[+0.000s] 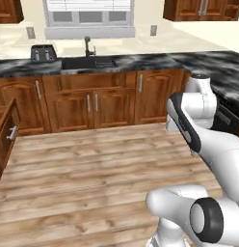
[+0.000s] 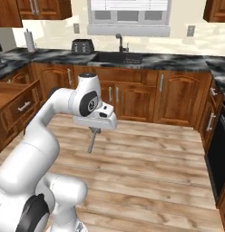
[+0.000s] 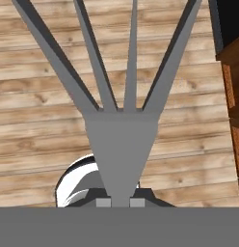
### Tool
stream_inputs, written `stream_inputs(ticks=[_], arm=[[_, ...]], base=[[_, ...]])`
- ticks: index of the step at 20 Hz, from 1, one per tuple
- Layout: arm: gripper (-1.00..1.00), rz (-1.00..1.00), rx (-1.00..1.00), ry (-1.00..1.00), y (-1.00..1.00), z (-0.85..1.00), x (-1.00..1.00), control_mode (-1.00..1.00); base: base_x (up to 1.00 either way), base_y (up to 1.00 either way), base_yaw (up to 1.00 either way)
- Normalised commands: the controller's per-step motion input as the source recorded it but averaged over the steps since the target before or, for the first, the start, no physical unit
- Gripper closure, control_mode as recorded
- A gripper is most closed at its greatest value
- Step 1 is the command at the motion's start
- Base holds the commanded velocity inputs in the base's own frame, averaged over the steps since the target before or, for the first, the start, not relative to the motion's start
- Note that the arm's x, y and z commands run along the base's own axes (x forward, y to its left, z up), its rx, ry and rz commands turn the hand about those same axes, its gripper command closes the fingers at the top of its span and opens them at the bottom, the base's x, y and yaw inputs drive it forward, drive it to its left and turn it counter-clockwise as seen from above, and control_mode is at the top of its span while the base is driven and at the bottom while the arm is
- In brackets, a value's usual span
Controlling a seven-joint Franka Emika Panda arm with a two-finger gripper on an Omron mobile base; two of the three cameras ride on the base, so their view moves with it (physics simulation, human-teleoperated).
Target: Organize the utensils by type. Pick up the wooden spoons from the counter and place them in the open cabinet. Then pick up the metallic utensils from the counter and place them in the open drawer.
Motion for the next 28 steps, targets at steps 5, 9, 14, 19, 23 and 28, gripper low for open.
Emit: stream_inputs(ticks=[5,9,14,19,23,28], arm=[[1.00,0.00,0.00,0.00,0.00,0.00,0.00,1.00],[1.00,0.00,0.00,0.00,0.00,0.00,0.00,1.00],[1.00,0.00,0.00,0.00,0.00,0.00,0.00,1.00],[1.00,0.00,0.00,0.00,0.00,0.00,0.00,1.00],[1.00,0.00,0.00,0.00,0.00,0.00,0.00,1.00],[1.00,0.00,0.00,0.00,0.00,0.00,0.00,1.00]], base=[[-0.08,0.91,0.00],[0.09,0.88,0.00],[0.01,0.81,0.00],[0.04,0.82,0.00],[0.25,0.67,0.06],[0.33,0.62,0.02]])
